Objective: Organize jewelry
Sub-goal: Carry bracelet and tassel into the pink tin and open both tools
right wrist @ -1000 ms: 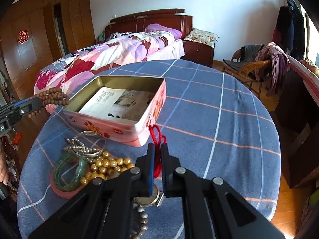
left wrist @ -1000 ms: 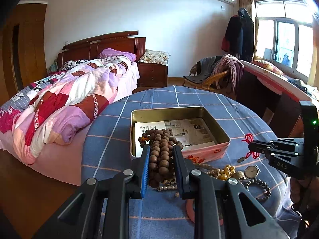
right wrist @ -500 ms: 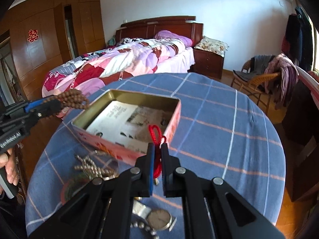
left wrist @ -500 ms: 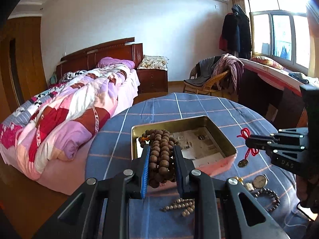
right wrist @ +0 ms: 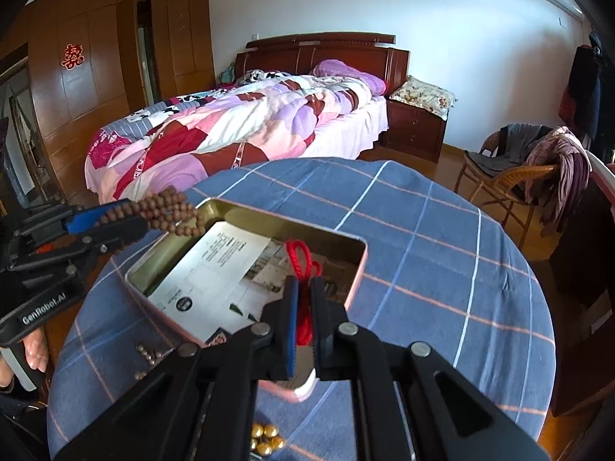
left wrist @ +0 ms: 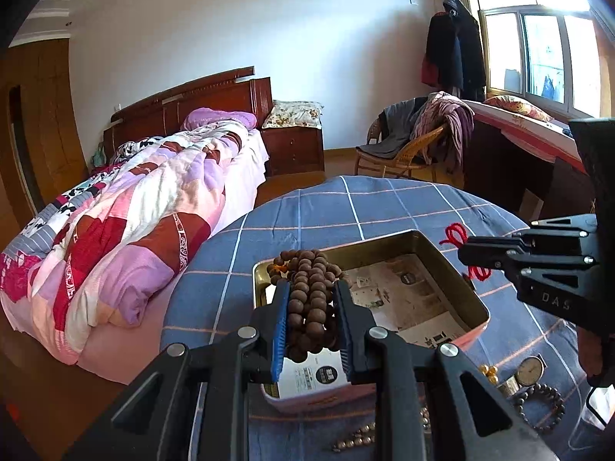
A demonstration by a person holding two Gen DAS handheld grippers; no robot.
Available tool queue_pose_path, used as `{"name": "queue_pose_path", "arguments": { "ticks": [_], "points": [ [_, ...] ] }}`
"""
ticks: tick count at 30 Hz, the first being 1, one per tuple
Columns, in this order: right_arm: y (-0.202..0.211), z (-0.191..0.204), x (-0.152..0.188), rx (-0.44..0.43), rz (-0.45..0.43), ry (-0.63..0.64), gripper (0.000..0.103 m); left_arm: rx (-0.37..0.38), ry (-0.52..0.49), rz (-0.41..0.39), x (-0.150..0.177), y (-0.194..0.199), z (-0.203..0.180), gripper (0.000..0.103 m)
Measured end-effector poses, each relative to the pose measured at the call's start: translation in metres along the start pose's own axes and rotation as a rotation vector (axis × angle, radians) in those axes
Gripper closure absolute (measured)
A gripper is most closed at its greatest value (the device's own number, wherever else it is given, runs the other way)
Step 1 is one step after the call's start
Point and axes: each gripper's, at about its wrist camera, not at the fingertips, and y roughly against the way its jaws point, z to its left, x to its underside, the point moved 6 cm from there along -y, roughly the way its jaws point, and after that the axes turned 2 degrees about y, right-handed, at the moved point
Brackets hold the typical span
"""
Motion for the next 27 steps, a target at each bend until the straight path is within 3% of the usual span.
{"name": "queue_pose_path", "arguments": {
  "ticks": [11, 27],
  "points": [
    [-0.001, -0.003, -0.023, -0.037, -0.005, -0.013, 0.095, -0.005, -0.013, 0.007, -0.015, -0.015, 0.007, 0.08],
    [-0.038, -0.003, -0.027, 0.016, 0.065, 0.037, 0.095, -0.021, -0.032, 0.048, -0.015, -0.046, 0.01, 0.08]
  ]
}}
